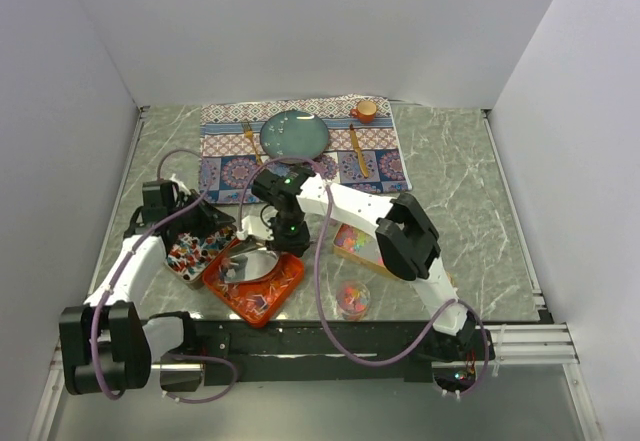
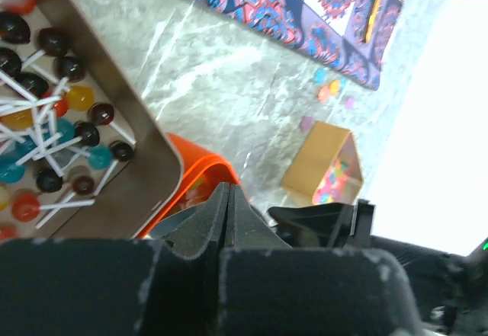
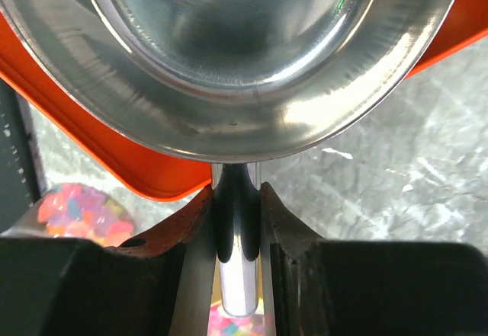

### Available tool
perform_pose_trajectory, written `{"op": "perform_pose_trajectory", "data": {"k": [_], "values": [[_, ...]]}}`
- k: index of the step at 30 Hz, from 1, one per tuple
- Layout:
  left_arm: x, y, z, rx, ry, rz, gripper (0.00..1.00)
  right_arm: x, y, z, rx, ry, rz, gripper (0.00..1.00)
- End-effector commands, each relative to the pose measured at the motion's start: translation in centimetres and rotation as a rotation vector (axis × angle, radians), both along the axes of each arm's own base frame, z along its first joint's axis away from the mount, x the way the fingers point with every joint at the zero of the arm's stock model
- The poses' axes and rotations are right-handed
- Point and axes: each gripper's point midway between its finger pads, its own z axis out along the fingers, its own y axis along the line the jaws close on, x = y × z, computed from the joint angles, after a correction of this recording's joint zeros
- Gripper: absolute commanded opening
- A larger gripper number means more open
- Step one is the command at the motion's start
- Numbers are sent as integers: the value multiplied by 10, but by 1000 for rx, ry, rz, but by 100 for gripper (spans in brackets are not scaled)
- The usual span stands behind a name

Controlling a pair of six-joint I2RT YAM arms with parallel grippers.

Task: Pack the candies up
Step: Scoop the fake candies from the storage box, then place the fake candies in the packing bottle.

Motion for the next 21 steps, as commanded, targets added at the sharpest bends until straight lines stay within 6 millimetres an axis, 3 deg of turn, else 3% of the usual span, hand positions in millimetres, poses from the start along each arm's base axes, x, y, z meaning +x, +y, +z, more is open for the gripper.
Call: {"op": "perform_pose_trajectory", "data": {"k": [1, 3, 4, 5, 6, 7, 9, 12, 14, 15, 16, 18, 21], "values": [[8, 8, 16, -47, -22, -6, 1, 6, 42, 32, 222, -124, 65, 0], [9, 9, 19, -85, -27, -8, 1, 3, 37, 28, 238, -123, 75, 0], [11, 13, 20, -100, -29, 9, 1, 4, 40, 39, 276, -151, 80, 0], [13, 14, 24, -107, -46, 13, 1, 2, 31, 31, 266, -142, 75, 0], [14, 14, 26, -119, -50, 12, 1, 0, 29, 33, 291, -135, 73, 0], [15, 17, 28, -126, -53, 21, 1, 2, 31, 50, 352, -165, 68, 0], [19, 18, 34, -133, -68, 15, 1, 0, 19, 48, 370, -147, 37, 0], [24, 21, 41, -135, -77, 8, 1, -4, 11, 80, 489, -138, -3, 0], [28, 22, 43, -139, -78, -3, 1, -7, 5, 85, 530, -143, -13, 0], [30, 23, 48, -140, -86, -9, 1, -1, 4, 108, 601, -185, -38, 0], [33, 23, 48, -141, -85, -10, 1, -5, -3, 105, 612, -173, -51, 0], [37, 25, 54, -142, -98, -10, 1, -4, -17, 124, 639, -212, -70, 0], [42, 27, 58, -140, -107, -3, 2, -4, -55, 127, 570, -273, -53, 0]]}}
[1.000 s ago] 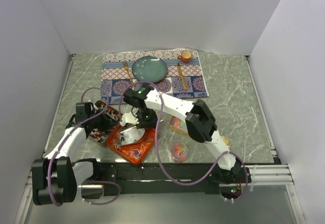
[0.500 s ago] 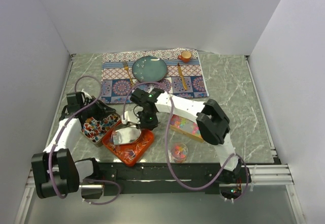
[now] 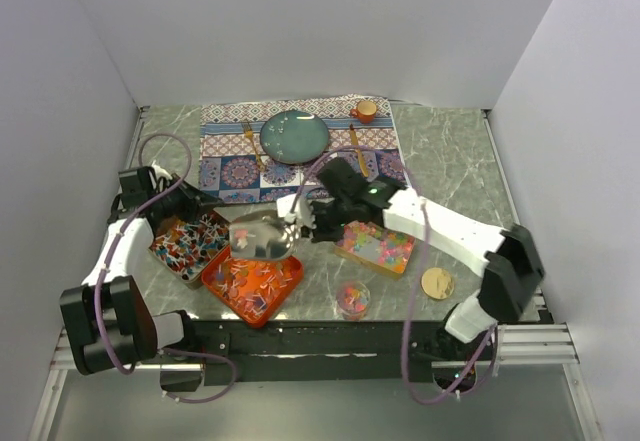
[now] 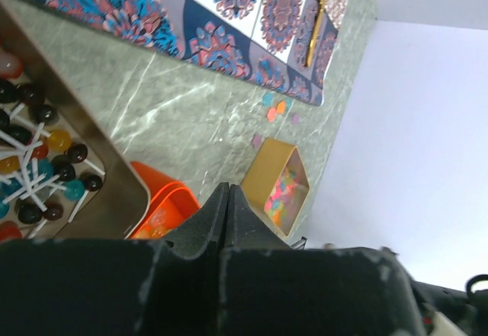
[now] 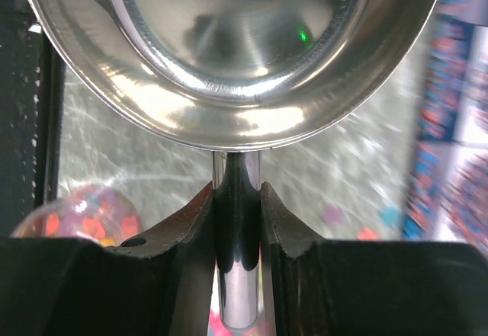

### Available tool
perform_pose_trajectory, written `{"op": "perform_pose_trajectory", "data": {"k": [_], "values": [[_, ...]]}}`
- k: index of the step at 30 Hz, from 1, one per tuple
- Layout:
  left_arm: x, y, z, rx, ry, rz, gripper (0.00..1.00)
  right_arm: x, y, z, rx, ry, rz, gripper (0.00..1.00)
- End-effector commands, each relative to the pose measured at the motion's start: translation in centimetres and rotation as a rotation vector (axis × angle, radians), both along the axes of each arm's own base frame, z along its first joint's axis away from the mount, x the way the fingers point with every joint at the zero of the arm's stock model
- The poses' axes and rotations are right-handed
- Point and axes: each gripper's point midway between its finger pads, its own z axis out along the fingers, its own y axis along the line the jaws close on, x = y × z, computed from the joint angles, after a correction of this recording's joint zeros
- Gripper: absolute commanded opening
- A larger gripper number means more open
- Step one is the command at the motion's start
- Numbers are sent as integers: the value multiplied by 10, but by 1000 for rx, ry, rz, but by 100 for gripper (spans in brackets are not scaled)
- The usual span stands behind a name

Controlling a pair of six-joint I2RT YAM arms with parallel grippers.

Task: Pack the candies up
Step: Place the fake candies in the packing bottle.

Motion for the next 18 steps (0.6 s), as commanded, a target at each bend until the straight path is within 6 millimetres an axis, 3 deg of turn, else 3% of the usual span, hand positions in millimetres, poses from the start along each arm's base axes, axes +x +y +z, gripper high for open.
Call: {"op": "perform_pose_trajectory", "data": {"k": [1, 5, 9, 14, 15, 18], "values": [[13, 2, 25, 10, -90, -17, 3, 5, -37, 34, 45, -110, -14, 0], [18, 7, 28, 44, -127, -3, 13, 4, -106, 29, -114, -166, -37, 0], [25, 12, 27, 89, -151, -7, 16, -18, -176, 15, -287, -212, -20, 0], [38, 21, 28, 113, -169, 18, 16, -41, -223, 11, -385, -287, 43, 0], [39, 23, 28, 116, -172, 25, 16, -47, -234, 3, -425, -278, 53, 0], [41, 26, 29, 117, -168, 35, 16, -56, -246, -7, -457, -300, 64, 0]]}}
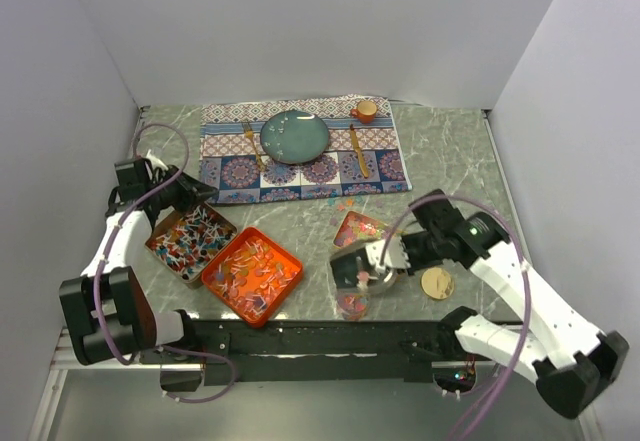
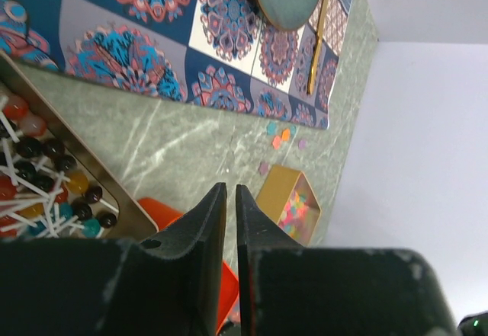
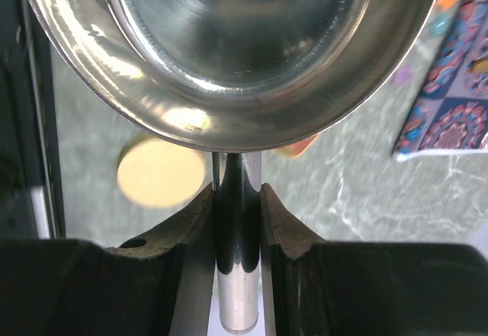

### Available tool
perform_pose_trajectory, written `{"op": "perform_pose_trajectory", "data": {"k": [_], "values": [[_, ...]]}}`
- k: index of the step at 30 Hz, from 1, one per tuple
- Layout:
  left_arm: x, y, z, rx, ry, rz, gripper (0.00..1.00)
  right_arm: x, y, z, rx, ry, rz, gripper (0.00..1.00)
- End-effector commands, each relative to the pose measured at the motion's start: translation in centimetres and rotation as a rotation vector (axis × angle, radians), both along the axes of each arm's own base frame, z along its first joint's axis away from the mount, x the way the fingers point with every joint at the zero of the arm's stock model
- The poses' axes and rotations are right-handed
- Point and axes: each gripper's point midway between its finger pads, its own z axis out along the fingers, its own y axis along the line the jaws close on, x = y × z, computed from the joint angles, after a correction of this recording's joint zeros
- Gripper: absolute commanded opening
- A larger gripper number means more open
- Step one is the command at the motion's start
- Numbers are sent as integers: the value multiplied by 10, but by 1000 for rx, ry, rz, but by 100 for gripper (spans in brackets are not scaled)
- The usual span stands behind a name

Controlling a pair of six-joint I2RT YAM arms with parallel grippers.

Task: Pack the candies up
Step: Place the fake candies in the packing bottle.

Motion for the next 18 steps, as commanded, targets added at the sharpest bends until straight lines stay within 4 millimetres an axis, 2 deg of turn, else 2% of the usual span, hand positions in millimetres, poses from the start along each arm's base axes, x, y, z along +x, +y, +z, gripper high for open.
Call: {"op": "perform_pose_trajectory", "data": {"k": [1, 8, 13, 18], "values": [[17, 11, 20, 46, -87, 12, 16, -13, -27, -11, -107, -41, 63, 0], [13, 10, 22, 41, -93, 19, 16, 1, -45, -20, -203, -72, -32, 0], [5, 10, 18, 45, -97, 33, 18, 14, -50, -2, -258, -145, -8, 0], [-1, 9, 16, 45, -105, 38, 24, 19, -54, 19, -309, -209, 40, 0]]}}
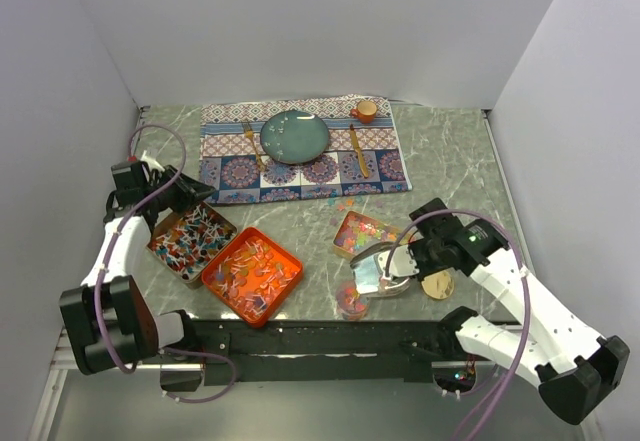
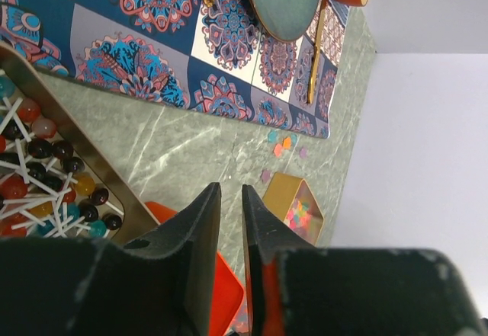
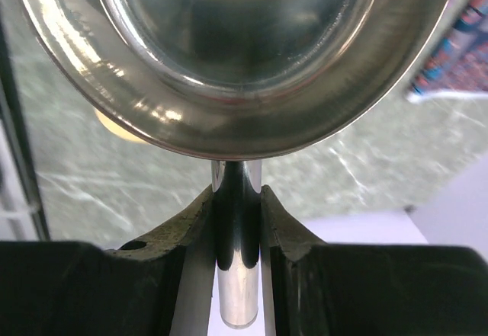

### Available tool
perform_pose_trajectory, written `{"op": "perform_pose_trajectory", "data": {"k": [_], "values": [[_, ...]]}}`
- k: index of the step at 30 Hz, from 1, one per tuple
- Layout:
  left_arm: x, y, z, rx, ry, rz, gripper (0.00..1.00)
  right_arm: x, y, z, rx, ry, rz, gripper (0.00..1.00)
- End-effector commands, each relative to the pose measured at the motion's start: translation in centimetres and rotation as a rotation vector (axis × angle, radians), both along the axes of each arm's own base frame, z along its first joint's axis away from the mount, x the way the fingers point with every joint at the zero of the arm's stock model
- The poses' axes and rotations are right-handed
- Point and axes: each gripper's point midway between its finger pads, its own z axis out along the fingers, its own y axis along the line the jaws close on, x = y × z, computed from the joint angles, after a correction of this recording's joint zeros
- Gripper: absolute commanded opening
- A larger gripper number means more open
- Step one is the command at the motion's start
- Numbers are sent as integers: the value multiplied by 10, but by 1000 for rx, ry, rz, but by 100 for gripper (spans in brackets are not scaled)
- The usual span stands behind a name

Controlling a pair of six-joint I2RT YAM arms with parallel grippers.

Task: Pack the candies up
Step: Place the fake candies in the packing bottle.

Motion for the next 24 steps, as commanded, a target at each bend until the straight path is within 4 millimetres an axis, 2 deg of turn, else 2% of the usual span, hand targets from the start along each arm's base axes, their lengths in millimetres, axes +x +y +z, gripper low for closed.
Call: {"op": "perform_pose_trajectory", "data": {"k": [1, 9, 15, 16, 18, 21, 22, 23, 24], "values": [[-1, 2, 9, 22, -65, 7, 24, 14, -5, 33, -65, -116, 52, 0], [1, 6, 10, 13, -73, 21, 26, 6, 13, 41, -93, -136, 136, 0], [-3, 6, 10, 18, -73, 28, 26, 10, 18, 50, -136, -159, 123, 0], [-6, 8, 5, 22, -48, 43, 26, 12, 18, 51, -140, -163, 128, 0], [-13, 7, 3, 24, -25, 53, 32, 13, 19, 56, -140, -174, 124, 0], [-24, -3, 0, 32, -5, -20, 41, 16, 24, 67, -94, -193, 104, 0], [-34, -17, -4, 58, 6, -127, 43, 17, 25, 70, -70, -198, 85, 0], [-36, -25, -9, 68, 29, -197, 46, 20, 34, 79, -12, -213, 75, 0], [-29, -32, 9, 107, -20, -268, 47, 21, 36, 83, 28, -213, 36, 0]]}}
